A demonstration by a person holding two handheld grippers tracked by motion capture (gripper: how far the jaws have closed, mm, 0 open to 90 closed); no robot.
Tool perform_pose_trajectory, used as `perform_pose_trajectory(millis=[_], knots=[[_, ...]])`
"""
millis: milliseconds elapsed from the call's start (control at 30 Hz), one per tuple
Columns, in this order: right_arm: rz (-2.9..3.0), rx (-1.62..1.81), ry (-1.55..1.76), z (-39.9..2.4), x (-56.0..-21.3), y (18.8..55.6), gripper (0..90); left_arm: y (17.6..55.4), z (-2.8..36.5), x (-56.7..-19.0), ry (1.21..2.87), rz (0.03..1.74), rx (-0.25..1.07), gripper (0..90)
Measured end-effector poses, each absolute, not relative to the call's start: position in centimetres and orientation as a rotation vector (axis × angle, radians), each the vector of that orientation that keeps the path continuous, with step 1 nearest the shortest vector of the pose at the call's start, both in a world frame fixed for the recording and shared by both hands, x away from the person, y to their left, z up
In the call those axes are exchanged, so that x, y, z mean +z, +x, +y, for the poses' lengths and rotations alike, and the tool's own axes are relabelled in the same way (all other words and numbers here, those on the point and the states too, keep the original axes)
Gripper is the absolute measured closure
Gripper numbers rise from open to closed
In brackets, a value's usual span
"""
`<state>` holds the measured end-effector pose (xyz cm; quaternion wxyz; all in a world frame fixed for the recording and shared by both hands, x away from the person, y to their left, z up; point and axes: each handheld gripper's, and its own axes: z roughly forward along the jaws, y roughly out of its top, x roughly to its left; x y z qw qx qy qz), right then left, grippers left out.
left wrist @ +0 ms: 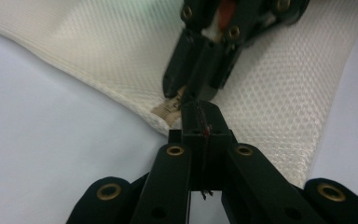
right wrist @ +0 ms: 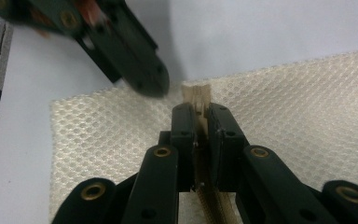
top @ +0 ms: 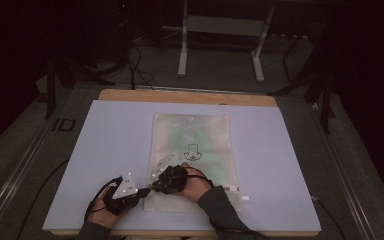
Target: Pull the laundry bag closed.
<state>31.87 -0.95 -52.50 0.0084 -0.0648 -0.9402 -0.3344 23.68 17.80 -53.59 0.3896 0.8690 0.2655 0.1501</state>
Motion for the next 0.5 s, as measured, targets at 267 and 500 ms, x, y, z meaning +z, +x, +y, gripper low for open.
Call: perform_pose_trajectory(millis=[267, 500], knots=[[-2.942, -1.049, -0.193, -0.89, -52.51, 31.87, 82.0, 23.62, 17.19, -54.05, 2.243, 0.689, 0.425, 89.7], [-3.003, -0.995, -0.136, -0.76, -52.17, 31.43, 82.3, 23.63, 17.12, -54.07, 2.239, 0.718, 0.420, 90.0]])
